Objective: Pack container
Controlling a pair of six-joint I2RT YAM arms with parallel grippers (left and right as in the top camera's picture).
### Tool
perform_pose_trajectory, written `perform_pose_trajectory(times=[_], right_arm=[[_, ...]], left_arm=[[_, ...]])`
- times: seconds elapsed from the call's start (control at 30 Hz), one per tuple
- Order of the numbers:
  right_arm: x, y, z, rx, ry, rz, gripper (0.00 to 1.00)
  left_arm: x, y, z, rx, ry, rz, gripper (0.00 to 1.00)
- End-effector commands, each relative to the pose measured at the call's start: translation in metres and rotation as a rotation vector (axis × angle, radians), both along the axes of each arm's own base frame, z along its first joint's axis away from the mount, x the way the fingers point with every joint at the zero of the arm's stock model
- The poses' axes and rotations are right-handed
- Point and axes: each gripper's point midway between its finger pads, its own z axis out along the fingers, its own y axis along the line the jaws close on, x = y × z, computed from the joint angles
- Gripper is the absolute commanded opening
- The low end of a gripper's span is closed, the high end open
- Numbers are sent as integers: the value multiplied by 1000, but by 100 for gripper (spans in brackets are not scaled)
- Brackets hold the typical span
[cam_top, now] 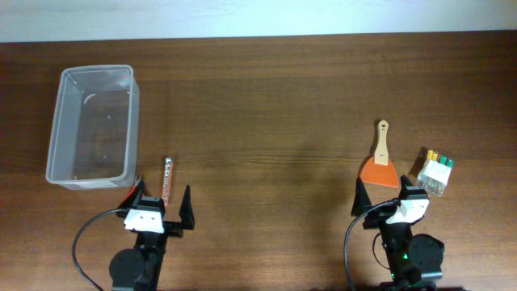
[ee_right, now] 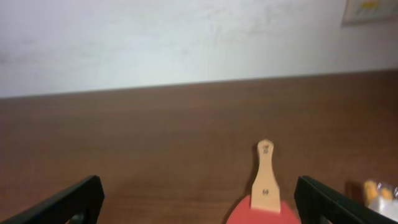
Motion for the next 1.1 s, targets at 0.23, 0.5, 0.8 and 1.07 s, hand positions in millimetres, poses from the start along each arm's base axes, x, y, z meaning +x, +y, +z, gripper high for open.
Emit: perform_pose_trajectory(times=[0.23,0.5,0.8,1.07], right_arm=[[18,8,10,18,184,32,99],[47,9,7,16,252,32,99],[50,9,6,16,258,31,99],[50,10,6,16,258,32,99]], left_arm=[[6,16,31,-64,31,102,99],[11,16,29,-60,65,103,99],[11,16,29,-60,65,103,99],[11,16,29,-60,66,104,99]])
